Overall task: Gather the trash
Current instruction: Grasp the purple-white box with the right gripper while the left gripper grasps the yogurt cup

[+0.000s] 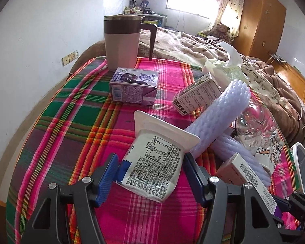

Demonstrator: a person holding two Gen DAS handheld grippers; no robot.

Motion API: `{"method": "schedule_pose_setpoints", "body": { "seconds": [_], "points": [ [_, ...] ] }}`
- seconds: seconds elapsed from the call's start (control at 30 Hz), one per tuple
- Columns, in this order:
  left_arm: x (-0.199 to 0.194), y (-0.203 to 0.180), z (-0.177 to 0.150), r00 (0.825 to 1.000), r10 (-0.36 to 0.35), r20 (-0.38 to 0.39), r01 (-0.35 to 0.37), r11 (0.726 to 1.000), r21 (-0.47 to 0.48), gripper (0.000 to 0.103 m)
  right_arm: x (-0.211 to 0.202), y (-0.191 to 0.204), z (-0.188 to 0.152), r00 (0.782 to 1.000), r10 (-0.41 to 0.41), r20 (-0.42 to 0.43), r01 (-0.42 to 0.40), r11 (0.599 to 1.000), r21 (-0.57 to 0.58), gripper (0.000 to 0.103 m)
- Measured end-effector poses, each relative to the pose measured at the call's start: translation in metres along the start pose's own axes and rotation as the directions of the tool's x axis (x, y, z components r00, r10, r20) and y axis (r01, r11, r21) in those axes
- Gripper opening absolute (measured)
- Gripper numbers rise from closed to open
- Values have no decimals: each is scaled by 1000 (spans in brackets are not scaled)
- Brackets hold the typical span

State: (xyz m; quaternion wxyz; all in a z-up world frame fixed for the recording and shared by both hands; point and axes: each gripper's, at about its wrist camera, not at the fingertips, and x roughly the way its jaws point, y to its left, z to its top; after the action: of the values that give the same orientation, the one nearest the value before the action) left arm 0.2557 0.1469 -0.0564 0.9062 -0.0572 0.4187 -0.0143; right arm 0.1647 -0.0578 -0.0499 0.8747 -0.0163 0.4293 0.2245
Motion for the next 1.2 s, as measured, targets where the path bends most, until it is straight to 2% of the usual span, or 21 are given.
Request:
{"method": "schedule_pose_setpoints", "body": {
  "seconds": [0.23,0.7,0.97,1.2],
  "points": [
    [-5,0,-3,1000,8,19,-7,1000,-9,63,-4,4,-2,1000,5,20,-4,1000,-8,24],
    [-41,-5,-23,998,-17,62,19,999,-34,61,-25,0,-9,996,17,85,-18,1000,13,23],
    [-71,-27,-37,994,-19,106,18,1000,13,59,-46,-5,-17,992,14,129,-17,1000,21,23],
    [-90,-46,-45,990,-48,134,43,998,39,56,-64,-15,-21,985,-9,172,-1,998,55,23]
  ]
}}
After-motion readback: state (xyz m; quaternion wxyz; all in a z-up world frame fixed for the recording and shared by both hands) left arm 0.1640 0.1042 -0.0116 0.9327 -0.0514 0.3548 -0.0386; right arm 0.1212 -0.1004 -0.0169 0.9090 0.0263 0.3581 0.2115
